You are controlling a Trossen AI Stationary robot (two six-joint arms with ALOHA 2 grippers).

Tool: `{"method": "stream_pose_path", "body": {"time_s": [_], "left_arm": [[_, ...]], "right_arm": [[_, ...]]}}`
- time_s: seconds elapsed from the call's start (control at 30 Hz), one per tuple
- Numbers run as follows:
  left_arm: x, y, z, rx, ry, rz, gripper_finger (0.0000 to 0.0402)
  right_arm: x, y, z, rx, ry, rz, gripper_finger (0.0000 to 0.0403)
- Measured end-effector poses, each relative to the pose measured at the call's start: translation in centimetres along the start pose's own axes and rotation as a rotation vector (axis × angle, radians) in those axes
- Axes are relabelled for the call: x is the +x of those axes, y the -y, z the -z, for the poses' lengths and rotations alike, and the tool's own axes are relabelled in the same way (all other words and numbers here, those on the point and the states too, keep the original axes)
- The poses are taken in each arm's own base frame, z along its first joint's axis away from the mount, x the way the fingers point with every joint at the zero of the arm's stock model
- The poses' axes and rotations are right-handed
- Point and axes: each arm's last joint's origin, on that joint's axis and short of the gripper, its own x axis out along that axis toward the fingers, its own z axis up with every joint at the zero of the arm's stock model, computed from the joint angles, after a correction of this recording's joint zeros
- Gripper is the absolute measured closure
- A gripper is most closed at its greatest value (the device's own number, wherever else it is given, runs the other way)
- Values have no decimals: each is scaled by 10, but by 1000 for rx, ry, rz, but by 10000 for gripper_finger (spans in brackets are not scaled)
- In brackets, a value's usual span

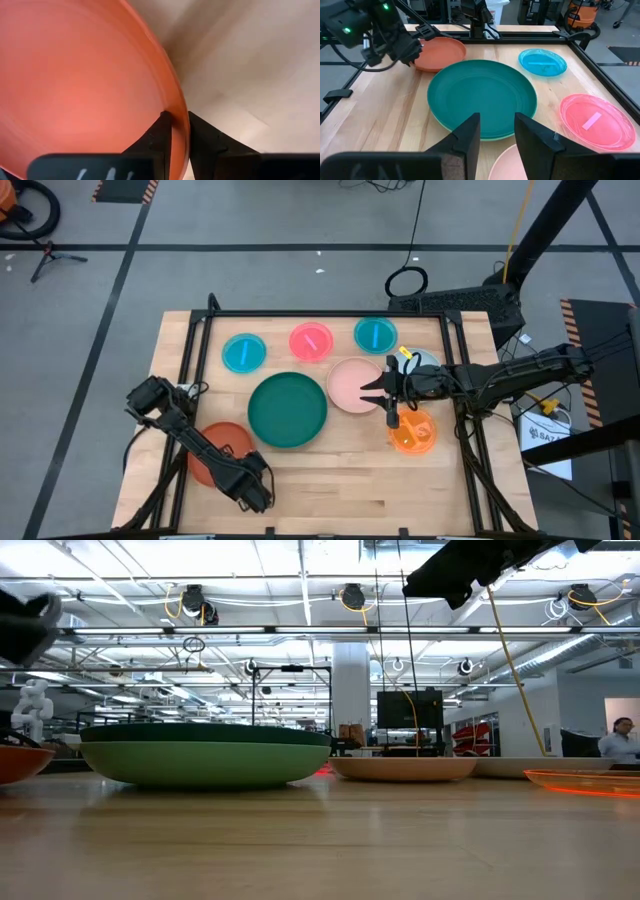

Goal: Stack plastic plates
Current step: Stack the orange plate on top of the dark green plate

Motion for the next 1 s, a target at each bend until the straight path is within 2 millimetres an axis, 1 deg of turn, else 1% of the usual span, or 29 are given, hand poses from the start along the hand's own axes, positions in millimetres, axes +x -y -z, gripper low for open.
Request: {"method": "stream_pose_path", "body": {"time_s": [0.13, 0.23, 0.37, 0.47, 0.57, 0.73, 0.83, 1.0], "left_arm": [[-6, 4, 0, 34, 2, 26, 351], [-9, 6, 1, 65, -28, 46, 351], [-16, 13, 6, 146, -71, 93, 351], [-28, 21, 11, 232, -61, 141, 351], [-43, 31, 15, 303, -36, 199, 351], [-68, 41, 17, 339, -1, 280, 351], [-77, 43, 19, 348, 9, 297, 351], [-83, 42, 19, 355, 8, 287, 351]], "right_arm": [[0, 0, 0, 0, 0, 0, 289], [0, 0, 0, 0, 0, 0, 289], [0, 0, 0, 0, 0, 0, 289], [0, 0, 0, -3, 0, 0, 289], [0, 0, 0, -4, 0, 0, 289], [0, 0, 0, -4, 0, 0, 289], [0, 0, 0, -4, 0, 0, 289], [0, 0, 0, -4, 0, 1, 289]]}}
